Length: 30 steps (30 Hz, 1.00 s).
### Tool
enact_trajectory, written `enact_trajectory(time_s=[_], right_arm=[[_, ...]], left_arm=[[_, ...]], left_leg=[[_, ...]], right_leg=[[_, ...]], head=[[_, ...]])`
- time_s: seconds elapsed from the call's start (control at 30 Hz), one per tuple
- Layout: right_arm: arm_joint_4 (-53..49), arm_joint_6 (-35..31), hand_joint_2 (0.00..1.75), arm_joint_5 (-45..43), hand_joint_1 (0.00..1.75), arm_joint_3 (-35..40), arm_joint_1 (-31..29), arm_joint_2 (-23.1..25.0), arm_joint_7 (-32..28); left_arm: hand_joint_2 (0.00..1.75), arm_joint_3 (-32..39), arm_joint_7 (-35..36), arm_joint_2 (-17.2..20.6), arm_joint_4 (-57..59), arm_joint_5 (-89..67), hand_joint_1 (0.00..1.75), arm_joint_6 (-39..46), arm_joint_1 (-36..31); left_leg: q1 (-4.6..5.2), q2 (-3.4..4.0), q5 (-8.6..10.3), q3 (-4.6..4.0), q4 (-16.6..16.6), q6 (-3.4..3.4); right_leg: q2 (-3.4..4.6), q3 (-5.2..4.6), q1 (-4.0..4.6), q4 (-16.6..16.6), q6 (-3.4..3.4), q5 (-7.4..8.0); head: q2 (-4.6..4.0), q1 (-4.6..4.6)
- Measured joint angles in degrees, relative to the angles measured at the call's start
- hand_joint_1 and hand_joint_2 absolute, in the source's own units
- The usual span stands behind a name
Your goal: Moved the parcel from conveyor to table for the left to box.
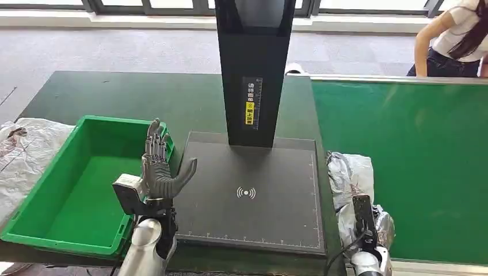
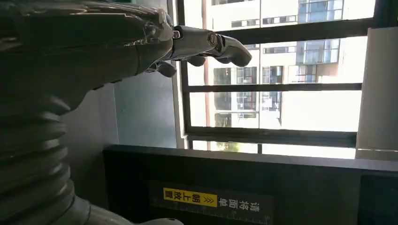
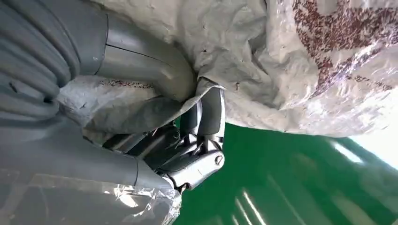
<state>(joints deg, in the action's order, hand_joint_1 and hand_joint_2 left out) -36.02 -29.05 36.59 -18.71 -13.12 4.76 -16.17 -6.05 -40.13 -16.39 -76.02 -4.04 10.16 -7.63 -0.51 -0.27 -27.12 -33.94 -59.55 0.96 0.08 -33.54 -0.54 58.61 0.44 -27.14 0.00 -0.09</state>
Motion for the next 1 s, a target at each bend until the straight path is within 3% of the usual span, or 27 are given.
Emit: enact_trajectory(time_s=[0.13, 0.27, 0.47, 0.63, 1.0], right_arm=[[-1.12, -1.41, 1.75, -0.15, 1.75, -0.59, 0.55, 0.50, -2.24], [-6.13, -5.18, 1.75, -2.89, 1.75, -1.51, 2.58, 2.47, -12.06], [-19.88, -6.23, 1.75, -5.16, 1.75, -0.85, 7.24, 7.24, -19.50], [-29.98, -6.19, 1.75, -4.66, 1.75, 2.71, 10.40, 10.36, -20.46], [-35.85, -6.17, 1.75, -4.66, 1.75, 4.44, 11.86, 11.58, -20.44]], left_arm=[[1.75, 0.02, 0.00, 0.00, 0.00, 0.00, 0.00, 0.00, 0.02], [1.75, 0.13, 0.00, -0.02, -0.02, -0.13, 0.00, 0.02, 0.07], [1.75, 0.33, 0.00, -0.04, 0.07, -0.74, 0.00, -0.39, 0.06], [1.75, 0.39, 0.00, -0.04, 0.57, -0.74, 0.00, -0.42, -0.07], [1.75, 0.44, 0.00, -0.04, 0.94, -0.72, 0.00, -0.42, -0.10]], left_leg=[[0.00, 0.00, 0.00, -0.01, 0.00, 0.00], [0.00, -0.01, 0.00, -0.03, 0.00, 0.00], [-0.02, -0.01, 0.00, -0.04, 0.01, 0.00], [-0.02, 0.01, 0.00, -0.03, 0.01, 0.00], [0.00, 0.00, 0.00, -0.03, 0.01, 0.00]], right_leg=[[0.00, 0.00, -0.01, 0.00, 0.00, 0.00], [0.00, -0.02, 0.00, 0.00, 0.00, 0.00], [-0.02, -0.02, 0.01, 0.01, -0.02, -0.02], [0.00, -0.04, 0.00, 0.00, -0.02, -0.02], [0.00, -0.03, -0.02, 0.00, 0.00, 0.00]], head=[[0.00, 0.00], [0.00, 0.02], [0.00, 0.00], [0.00, 0.00], [0.00, 0.00]])
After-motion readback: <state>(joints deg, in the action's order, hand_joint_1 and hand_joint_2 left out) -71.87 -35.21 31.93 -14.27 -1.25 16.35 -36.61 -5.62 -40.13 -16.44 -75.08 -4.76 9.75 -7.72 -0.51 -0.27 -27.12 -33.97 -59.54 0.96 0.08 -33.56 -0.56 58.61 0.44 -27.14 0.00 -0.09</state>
